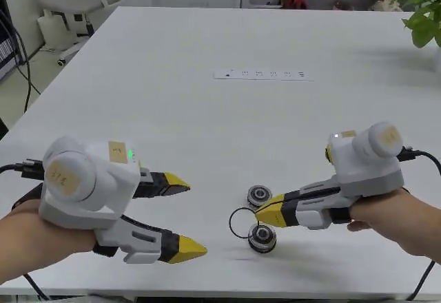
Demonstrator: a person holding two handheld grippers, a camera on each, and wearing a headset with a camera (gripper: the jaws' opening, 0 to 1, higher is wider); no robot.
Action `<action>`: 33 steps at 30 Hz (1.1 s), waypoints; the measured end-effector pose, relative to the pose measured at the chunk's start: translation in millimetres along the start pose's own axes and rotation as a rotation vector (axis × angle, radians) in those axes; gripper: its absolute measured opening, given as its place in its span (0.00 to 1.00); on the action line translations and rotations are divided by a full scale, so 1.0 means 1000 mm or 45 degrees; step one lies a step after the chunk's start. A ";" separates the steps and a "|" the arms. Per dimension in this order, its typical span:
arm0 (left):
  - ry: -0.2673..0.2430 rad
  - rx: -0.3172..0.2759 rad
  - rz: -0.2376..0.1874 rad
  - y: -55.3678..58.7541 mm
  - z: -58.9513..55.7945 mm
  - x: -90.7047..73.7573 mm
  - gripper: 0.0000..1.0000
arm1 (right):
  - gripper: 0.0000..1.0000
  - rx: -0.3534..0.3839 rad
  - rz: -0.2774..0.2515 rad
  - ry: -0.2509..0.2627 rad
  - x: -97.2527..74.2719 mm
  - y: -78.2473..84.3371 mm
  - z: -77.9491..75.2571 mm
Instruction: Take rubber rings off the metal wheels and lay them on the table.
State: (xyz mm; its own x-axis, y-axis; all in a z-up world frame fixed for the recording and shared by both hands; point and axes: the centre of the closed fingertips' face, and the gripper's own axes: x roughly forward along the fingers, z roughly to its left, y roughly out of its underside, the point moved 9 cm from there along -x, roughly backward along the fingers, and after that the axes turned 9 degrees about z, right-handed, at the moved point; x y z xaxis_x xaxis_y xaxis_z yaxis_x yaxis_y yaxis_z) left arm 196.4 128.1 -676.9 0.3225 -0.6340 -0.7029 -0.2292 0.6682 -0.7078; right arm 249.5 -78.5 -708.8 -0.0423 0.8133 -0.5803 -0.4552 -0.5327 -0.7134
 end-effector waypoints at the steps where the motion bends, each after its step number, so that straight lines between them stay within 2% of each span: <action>1: -0.001 -0.002 0.002 0.001 0.000 0.000 0.60 | 0.00 -0.001 0.000 0.001 0.001 -0.001 0.000; 16: -0.049 -0.051 0.004 0.008 0.000 -0.010 0.63 | 0.00 -0.006 0.034 0.017 0.023 -0.010 -0.009; 21: -0.051 -0.055 0.010 0.010 0.000 -0.011 0.63 | 0.00 -0.013 0.060 0.020 0.030 -0.008 -0.014; 33: -0.059 -0.056 0.013 0.012 0.003 -0.012 0.63 | 0.00 -0.061 0.123 0.041 0.046 -0.004 -0.013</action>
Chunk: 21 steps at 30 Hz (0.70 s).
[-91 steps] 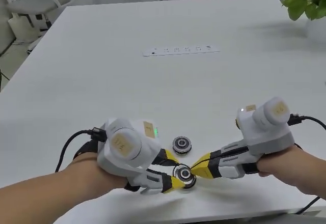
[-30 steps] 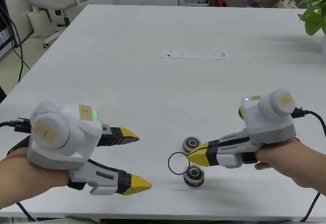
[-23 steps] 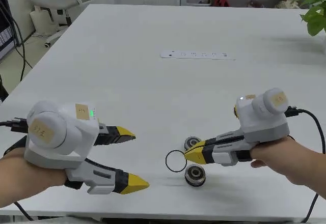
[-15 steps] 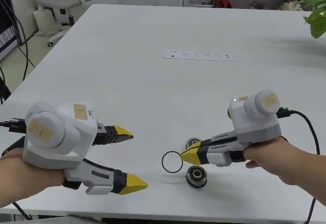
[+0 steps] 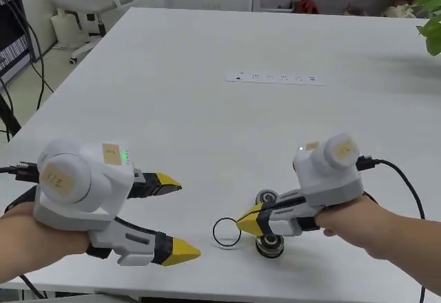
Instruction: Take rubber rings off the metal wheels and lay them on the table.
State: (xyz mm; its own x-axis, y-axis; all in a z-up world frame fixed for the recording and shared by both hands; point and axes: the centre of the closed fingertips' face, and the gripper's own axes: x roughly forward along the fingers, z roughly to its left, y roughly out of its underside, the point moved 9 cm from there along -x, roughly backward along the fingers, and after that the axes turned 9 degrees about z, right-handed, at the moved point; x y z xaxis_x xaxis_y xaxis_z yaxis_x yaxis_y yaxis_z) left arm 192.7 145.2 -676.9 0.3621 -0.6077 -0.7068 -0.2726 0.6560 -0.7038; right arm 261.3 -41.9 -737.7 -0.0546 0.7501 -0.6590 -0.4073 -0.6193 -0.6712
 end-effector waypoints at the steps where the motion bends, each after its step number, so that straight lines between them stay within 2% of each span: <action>1: 0.000 0.000 0.000 0.000 -0.001 0.000 0.63 | 0.00 -0.004 0.003 0.002 0.000 0.000 0.000; 5: -0.002 0.000 0.003 0.001 0.000 0.000 0.63 | 0.00 -0.022 0.012 0.021 0.001 0.001 0.000; 12: -0.004 0.000 0.006 0.002 0.002 0.000 0.63 | 0.09 -0.041 0.007 0.033 -0.001 0.002 0.000; 21: -0.010 0.014 0.010 -0.004 0.005 0.001 0.63 | 0.17 -0.055 -0.037 0.035 -0.015 -0.002 0.003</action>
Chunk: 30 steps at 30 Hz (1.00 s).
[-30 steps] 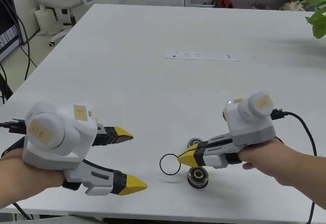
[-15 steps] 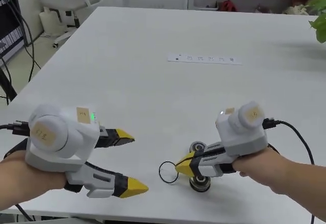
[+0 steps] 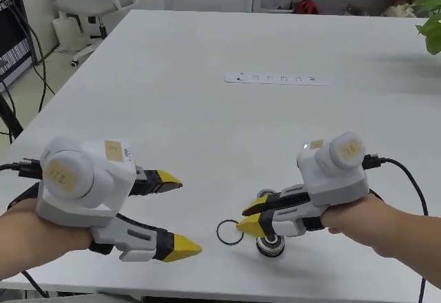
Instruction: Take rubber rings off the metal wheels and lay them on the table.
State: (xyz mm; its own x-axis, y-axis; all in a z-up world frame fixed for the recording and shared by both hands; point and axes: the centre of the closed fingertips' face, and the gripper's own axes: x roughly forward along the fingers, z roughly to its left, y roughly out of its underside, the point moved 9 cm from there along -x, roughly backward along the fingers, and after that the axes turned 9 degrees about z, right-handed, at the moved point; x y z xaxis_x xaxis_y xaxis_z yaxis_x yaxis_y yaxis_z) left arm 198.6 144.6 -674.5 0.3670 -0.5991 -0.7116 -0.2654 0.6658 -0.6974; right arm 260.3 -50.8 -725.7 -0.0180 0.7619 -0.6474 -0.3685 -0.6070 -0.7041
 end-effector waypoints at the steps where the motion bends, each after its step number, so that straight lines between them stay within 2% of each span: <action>1: 0.000 0.003 0.001 -0.001 0.000 0.000 0.63 | 0.17 -0.002 -0.003 0.001 -0.002 0.000 0.000; 10: 0.007 0.028 -0.006 -0.012 0.002 0.006 0.63 | 0.18 -0.006 -0.048 0.015 -0.023 0.001 0.000; 22: 0.046 0.088 -0.011 -0.031 0.002 0.021 0.62 | 0.19 -0.016 -0.053 0.043 -0.042 0.010 0.004; 30: 0.074 0.114 -0.001 -0.035 0.006 0.031 0.62 | 0.21 -0.038 -0.034 0.065 -0.050 0.019 -0.001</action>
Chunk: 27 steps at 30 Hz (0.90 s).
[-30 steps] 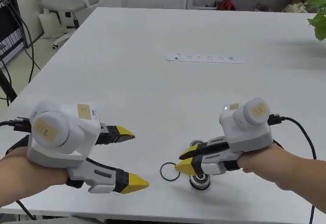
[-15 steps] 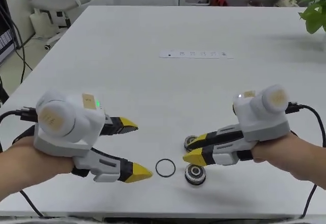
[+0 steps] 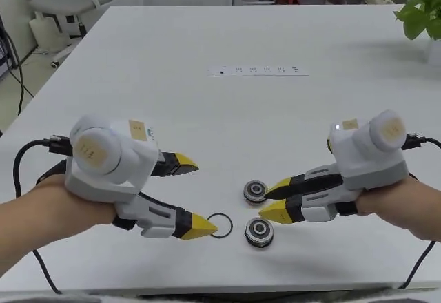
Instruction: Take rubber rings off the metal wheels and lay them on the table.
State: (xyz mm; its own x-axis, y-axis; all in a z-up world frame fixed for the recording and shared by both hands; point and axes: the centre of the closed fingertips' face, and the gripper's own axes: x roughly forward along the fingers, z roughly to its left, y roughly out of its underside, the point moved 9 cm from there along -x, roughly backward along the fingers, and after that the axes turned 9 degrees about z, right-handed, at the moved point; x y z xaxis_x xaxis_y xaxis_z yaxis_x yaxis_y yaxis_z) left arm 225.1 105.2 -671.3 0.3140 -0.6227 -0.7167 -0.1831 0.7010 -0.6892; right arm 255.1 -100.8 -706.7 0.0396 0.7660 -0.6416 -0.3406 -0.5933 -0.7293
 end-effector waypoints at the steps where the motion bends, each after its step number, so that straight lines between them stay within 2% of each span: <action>1: 0.004 0.002 0.001 0.000 0.001 0.001 0.62 | 0.22 -0.002 0.000 0.001 0.000 0.001 0.000; 9: 0.031 0.024 0.020 -0.004 0.005 0.015 0.60 | 0.24 -0.018 0.020 0.008 -0.002 0.011 -0.003; 27: 0.141 0.066 0.045 -0.015 -0.002 0.049 0.54 | 0.27 -0.124 0.127 -0.009 0.012 0.030 -0.001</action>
State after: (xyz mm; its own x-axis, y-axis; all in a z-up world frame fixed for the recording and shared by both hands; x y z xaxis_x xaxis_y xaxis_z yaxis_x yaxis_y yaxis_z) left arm 240.9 63.9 -696.5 0.2032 -0.6297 -0.7498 -0.1429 0.7385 -0.6590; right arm 246.0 -109.4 -736.2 0.0035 0.7037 -0.7105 -0.2501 -0.6873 -0.6820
